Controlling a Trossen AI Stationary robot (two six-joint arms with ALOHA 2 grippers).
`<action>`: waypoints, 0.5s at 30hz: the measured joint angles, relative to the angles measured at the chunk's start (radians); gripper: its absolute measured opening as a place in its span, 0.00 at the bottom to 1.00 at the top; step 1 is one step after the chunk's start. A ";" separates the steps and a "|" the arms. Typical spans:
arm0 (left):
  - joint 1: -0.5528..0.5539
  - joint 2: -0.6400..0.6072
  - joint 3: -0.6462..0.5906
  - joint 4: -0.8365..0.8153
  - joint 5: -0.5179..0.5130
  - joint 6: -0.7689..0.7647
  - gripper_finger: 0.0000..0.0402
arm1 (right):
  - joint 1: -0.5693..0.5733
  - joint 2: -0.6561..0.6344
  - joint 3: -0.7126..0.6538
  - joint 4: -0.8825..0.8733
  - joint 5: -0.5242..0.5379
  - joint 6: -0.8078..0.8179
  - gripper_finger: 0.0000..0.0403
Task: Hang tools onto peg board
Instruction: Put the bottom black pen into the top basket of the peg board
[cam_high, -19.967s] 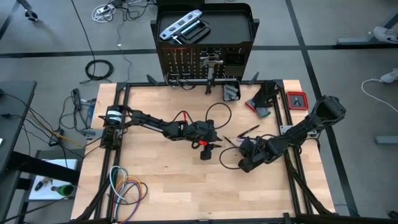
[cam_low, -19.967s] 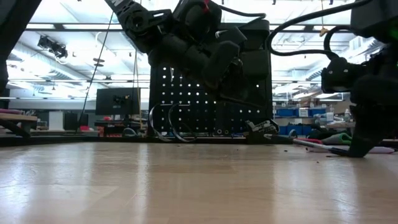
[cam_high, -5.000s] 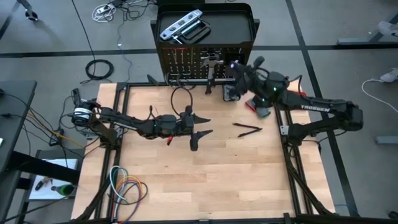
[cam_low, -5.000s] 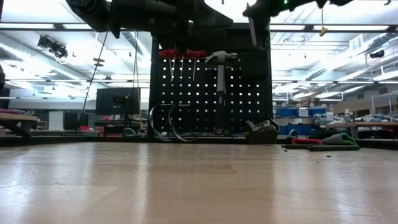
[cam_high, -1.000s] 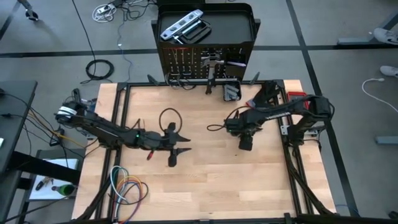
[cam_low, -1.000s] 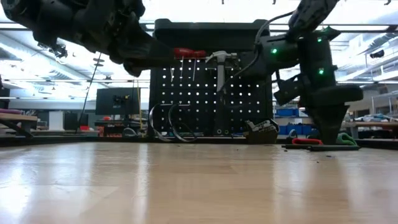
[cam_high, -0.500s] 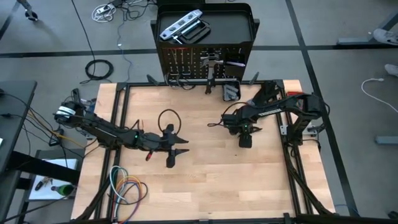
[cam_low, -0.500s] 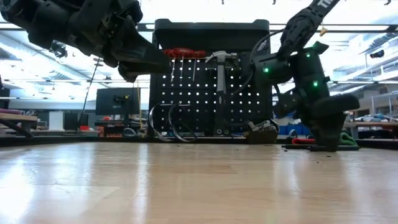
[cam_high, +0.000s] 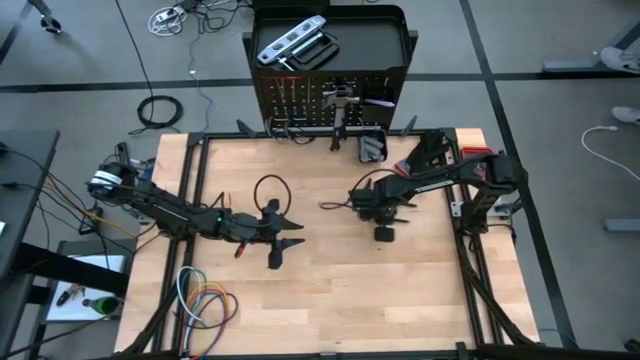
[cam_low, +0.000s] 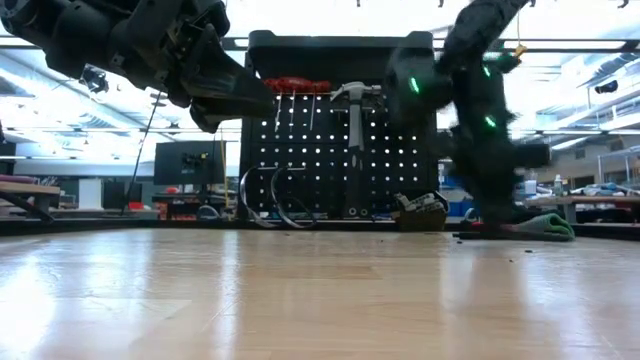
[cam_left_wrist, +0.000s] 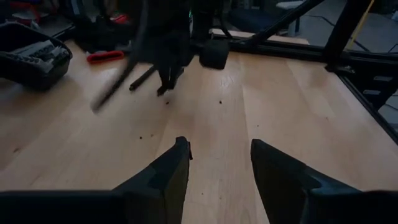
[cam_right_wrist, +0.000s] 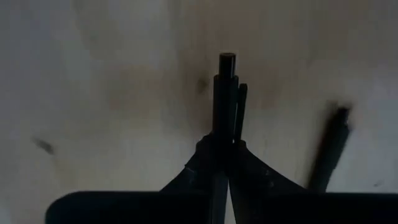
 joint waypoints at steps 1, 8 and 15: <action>0.000 0.000 0.000 -0.001 0.000 -0.001 0.43 | 0.004 -0.017 0.008 -0.008 0.000 0.010 0.08; 0.000 0.000 0.000 -0.008 0.000 -0.058 0.43 | 0.019 -0.137 0.059 0.074 -0.020 0.057 0.08; 0.000 0.001 0.000 0.057 -0.003 -0.059 0.43 | 0.051 -0.302 0.065 0.308 0.034 0.106 0.08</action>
